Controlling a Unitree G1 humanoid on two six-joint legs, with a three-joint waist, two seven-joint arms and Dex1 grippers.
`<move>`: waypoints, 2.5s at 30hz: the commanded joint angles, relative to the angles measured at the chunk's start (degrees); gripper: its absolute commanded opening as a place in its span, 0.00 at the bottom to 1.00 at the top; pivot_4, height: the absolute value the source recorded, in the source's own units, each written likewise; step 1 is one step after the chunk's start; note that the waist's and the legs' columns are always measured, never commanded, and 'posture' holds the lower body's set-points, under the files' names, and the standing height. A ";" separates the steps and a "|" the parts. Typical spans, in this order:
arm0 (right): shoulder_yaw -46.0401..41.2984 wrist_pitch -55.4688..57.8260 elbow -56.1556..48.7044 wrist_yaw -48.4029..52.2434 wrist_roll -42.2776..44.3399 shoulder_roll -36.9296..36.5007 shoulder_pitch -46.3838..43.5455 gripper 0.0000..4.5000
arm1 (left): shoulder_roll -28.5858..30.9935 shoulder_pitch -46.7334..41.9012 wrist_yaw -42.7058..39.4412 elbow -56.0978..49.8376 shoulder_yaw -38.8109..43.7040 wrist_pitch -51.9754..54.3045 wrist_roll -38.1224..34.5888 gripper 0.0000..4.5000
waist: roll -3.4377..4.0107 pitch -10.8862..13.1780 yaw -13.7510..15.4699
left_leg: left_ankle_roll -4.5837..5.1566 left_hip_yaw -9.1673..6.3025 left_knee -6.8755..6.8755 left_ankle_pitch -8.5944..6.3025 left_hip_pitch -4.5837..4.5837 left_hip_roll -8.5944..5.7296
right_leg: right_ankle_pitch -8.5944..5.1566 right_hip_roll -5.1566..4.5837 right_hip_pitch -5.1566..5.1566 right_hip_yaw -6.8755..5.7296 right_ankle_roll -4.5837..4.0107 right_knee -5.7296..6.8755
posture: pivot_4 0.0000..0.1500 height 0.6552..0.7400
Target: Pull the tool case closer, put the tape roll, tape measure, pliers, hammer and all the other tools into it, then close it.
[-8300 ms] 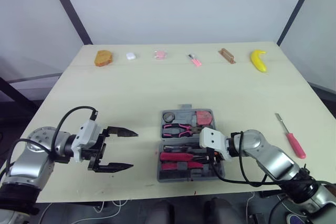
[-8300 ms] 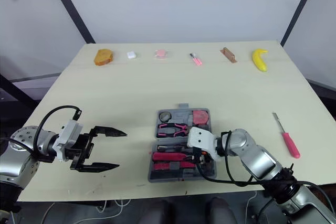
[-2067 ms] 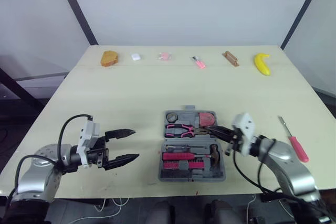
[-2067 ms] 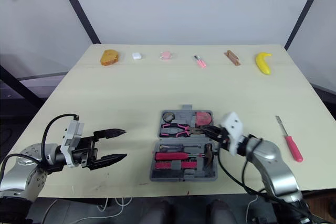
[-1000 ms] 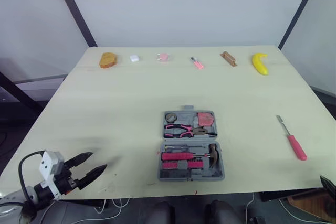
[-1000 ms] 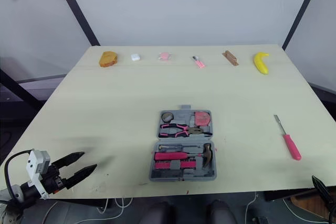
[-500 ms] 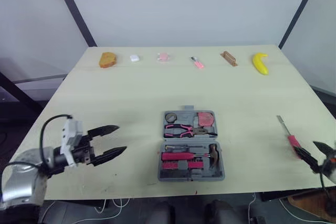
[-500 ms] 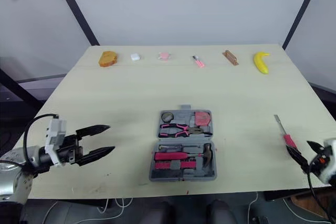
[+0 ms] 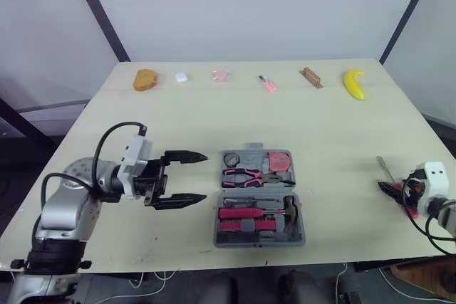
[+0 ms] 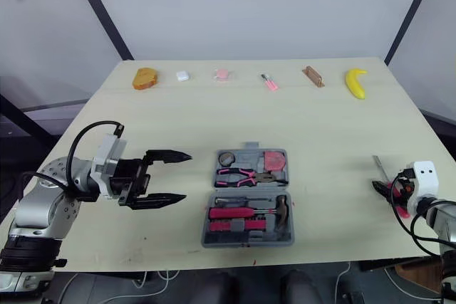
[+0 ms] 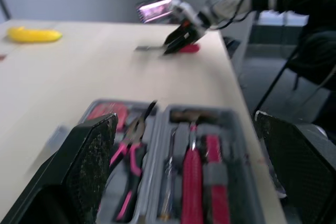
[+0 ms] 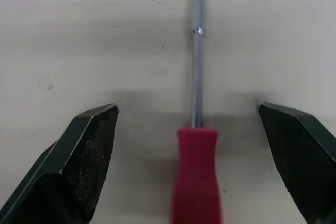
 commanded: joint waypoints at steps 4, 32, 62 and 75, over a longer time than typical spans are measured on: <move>1.39 -4.38 7.45 -0.61 -3.82 -1.87 -1.10 0.68 | 0.88 -0.87 -0.08 -5.06 0.01 2.48 -2.07 1.00 | -0.02 -0.01 0.18 | 0.00 0.01 0.00 0.00 0.05 -0.07 | 0.00 0.00 0.03 0.01 0.01 0.02 | 1.00 1.00; 10.35 29.48 -61.28 -36.91 -4.67 28.23 19.27 0.10 | 1.36 -2.61 -3.78 -4.23 -2.33 1.36 -0.12 1.00 | -0.01 0.00 0.01 | 0.00 -0.22 -0.02 0.00 -0.04 -0.09 | -0.04 0.10 -0.05 -0.13 -0.03 0.05 | 1.00 1.00; 6.08 17.60 -61.38 -2.66 5.21 5.62 19.36 1.00 | 0.30 -1.48 -2.79 -2.01 -1.53 -1.42 -0.71 1.00 | -0.02 0.06 0.02 | 0.00 -0.12 -0.10 0.00 -0.08 -0.22 | -0.03 0.04 -0.15 -0.04 -0.01 0.04 | 1.00 1.00; 24.29 -22.90 -24.14 46.04 -3.84 -13.38 -3.82 1.00 | -0.43 -0.84 -1.70 -2.28 -1.57 -2.71 -0.68 1.00 | -0.10 0.17 -0.30 | 0.00 -0.12 -0.01 0.00 -0.04 -0.10 | -0.02 0.07 -0.08 -0.08 -0.01 0.02 | 1.00 1.00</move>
